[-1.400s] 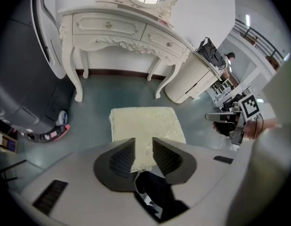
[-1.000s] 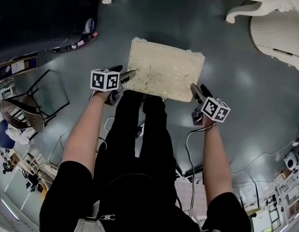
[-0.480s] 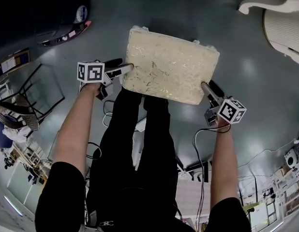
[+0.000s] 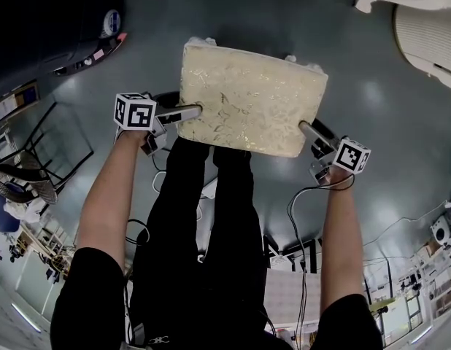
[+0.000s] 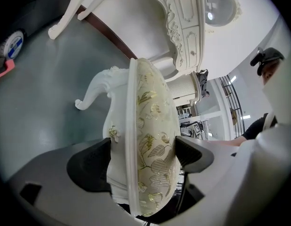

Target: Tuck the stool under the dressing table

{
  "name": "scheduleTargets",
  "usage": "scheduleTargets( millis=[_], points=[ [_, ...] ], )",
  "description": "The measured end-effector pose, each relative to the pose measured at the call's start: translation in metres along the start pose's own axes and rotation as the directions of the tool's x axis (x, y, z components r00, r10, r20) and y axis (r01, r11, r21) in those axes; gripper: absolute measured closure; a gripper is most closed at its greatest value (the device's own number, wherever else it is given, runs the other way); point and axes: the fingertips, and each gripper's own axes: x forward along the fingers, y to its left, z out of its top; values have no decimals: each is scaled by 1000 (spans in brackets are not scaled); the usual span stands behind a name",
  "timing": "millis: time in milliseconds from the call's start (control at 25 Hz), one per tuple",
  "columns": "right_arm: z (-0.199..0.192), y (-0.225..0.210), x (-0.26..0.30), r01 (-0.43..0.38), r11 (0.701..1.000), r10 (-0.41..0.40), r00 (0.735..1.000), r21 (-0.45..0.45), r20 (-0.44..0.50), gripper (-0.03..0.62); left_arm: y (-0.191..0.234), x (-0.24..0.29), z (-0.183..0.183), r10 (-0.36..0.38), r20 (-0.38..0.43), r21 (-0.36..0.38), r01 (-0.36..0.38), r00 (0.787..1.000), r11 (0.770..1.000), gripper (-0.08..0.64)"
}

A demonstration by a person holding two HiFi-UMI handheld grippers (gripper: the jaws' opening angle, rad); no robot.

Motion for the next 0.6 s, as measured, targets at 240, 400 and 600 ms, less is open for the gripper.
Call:
scheduleTargets(
  millis=[240, 400, 600],
  points=[
    [-3, 6, 8, -106, 993, 104, 994, 57, 38, 187, 0, 1, 1, -11, 28, 4, 11, 1000, 1000, 140],
    [-3, 6, 8, -107, 993, 105, 994, 40, 30, 192, 1, 0, 1, -11, 27, 8, 10, 1000, 1000, 133],
    [-4, 8, 8, -101, 995, 102, 995, 12, -9, 195, 10, 2, 1, 8, 40, -9, -8, 999, 1000, 109]
  ],
)
